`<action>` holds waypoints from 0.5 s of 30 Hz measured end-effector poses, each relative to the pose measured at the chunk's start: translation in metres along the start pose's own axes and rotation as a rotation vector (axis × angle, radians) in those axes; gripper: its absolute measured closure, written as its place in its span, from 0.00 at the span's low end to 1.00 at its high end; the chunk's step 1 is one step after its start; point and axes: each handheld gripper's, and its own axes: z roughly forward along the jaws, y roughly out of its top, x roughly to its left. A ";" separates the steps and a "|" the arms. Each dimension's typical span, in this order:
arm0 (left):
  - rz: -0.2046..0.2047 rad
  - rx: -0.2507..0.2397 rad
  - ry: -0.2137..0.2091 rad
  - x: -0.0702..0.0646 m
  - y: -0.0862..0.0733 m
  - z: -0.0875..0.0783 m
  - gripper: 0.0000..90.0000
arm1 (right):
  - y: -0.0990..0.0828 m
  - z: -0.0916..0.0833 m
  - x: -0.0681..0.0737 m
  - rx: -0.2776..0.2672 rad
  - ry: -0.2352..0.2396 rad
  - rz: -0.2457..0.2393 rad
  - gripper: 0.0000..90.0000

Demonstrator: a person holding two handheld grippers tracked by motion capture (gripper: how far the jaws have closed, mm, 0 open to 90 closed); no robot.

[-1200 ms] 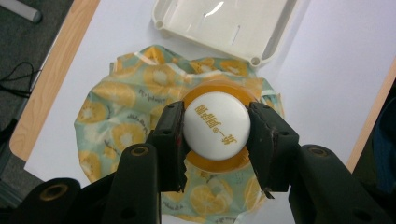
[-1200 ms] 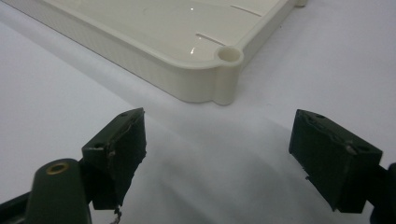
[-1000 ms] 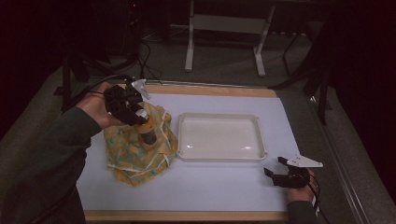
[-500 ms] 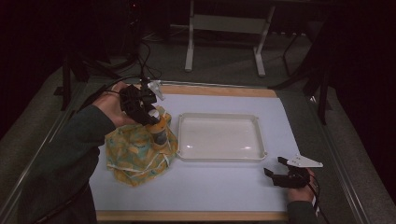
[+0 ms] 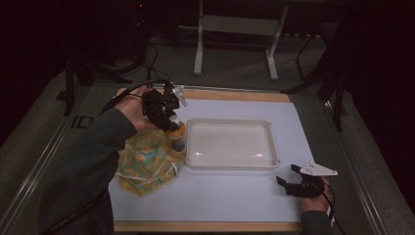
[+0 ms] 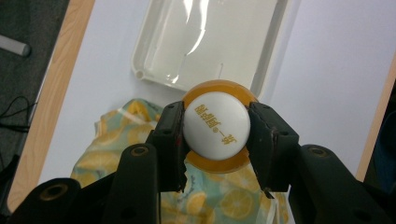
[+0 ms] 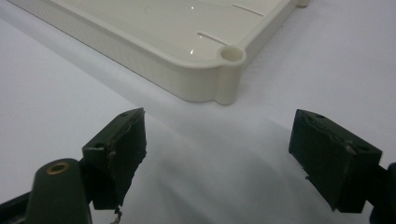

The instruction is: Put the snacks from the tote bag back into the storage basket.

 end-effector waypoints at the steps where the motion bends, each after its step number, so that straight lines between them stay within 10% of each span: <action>1: 0.003 -0.001 -0.003 0.000 0.002 0.002 0.66 | 0.000 0.000 0.000 0.000 0.000 0.000 0.20; 15: 0.034 -0.020 -0.033 -0.005 0.026 0.026 0.66 | 0.000 0.000 0.000 -0.002 0.002 0.000 0.20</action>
